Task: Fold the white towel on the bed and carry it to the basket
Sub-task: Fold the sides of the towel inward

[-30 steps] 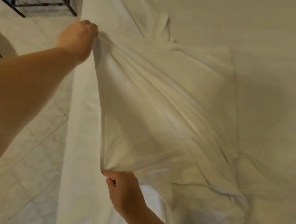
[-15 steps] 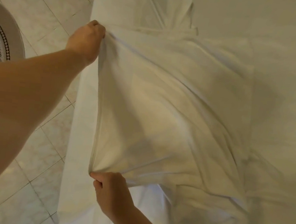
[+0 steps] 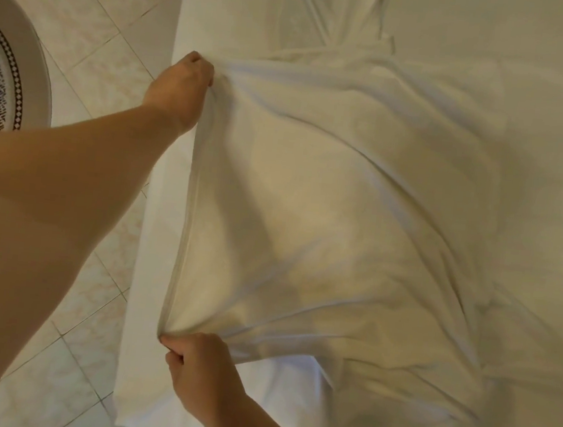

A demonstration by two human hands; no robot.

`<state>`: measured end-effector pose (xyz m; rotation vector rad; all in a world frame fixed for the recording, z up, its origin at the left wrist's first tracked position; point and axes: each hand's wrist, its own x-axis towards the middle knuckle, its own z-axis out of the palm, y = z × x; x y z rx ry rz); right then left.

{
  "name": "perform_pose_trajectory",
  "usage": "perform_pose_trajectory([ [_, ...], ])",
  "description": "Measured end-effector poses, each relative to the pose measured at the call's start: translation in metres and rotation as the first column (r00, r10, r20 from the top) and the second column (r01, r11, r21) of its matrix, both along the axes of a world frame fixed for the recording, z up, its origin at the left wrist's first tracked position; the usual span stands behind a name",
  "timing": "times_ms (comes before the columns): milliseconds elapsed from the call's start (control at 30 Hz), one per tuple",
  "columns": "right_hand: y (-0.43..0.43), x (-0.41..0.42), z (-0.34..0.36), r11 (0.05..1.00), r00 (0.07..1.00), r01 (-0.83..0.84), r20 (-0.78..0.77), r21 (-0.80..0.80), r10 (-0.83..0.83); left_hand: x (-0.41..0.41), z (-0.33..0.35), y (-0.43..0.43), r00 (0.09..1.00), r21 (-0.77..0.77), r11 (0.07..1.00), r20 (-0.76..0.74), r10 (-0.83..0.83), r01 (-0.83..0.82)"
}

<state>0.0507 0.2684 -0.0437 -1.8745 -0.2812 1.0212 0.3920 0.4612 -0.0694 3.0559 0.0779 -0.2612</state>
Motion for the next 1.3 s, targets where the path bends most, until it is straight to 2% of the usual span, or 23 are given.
perform_pose_trajectory([
  [267, 0.004, 0.000, -0.014, 0.999, 0.999, -0.040, 0.034, -0.024, 0.041, -0.006, -0.006, 0.006, 0.992, 0.078, 0.994, -0.085, 0.090, -0.083],
  [400, 0.006, -0.002, -0.013, 0.993, 0.990, -0.118, -0.074, -0.007, 0.117, -0.016, -0.008, 0.013, 0.987, 0.135, 0.990, -0.162, -0.018, 0.040],
  [467, 0.003, -0.001, -0.013, 0.990, 0.982, -0.138, -0.136, -0.023, 0.134, -0.023, -0.008, 0.016, 0.981, 0.123, 0.992, -0.192, -0.009, 0.033],
  [533, -0.002, 0.003, -0.012, 0.993, 0.987, -0.104, -0.132, -0.050, 0.097, -0.028, -0.008, 0.018, 0.980, 0.091, 0.996, -0.196, 0.020, -0.002],
  [600, -0.008, 0.011, -0.014, 0.994, 0.996, -0.069, -0.068, -0.081, 0.063, -0.032, -0.004, 0.015, 0.985, 0.092, 0.996, -0.171, 0.028, -0.012],
  [733, -0.026, 0.024, -0.022, 0.989, 0.999, -0.024, 0.038, -0.149, 0.030, -0.036, 0.010, 0.006, 0.984, 0.068, 0.988, -0.111, 0.142, -0.135],
  [867, -0.049, 0.034, -0.023, 0.981, 0.990, 0.085, 0.126, -0.172, -0.064, -0.036, 0.021, -0.004, 0.982, -0.047, 0.993, -0.160, 0.099, -0.108],
  [1067, -0.102, 0.058, -0.016, 0.967, 0.989, 0.141, 0.078, -0.213, -0.127, -0.027, 0.034, -0.036, 0.974, -0.088, 0.993, -0.221, 0.054, -0.075],
  [1300, -0.189, 0.069, -0.014, 0.926, 0.962, 0.272, 0.070, -0.262, -0.263, -0.001, 0.046, -0.107, 0.981, -0.125, 0.992, -0.192, -0.020, -0.004],
])
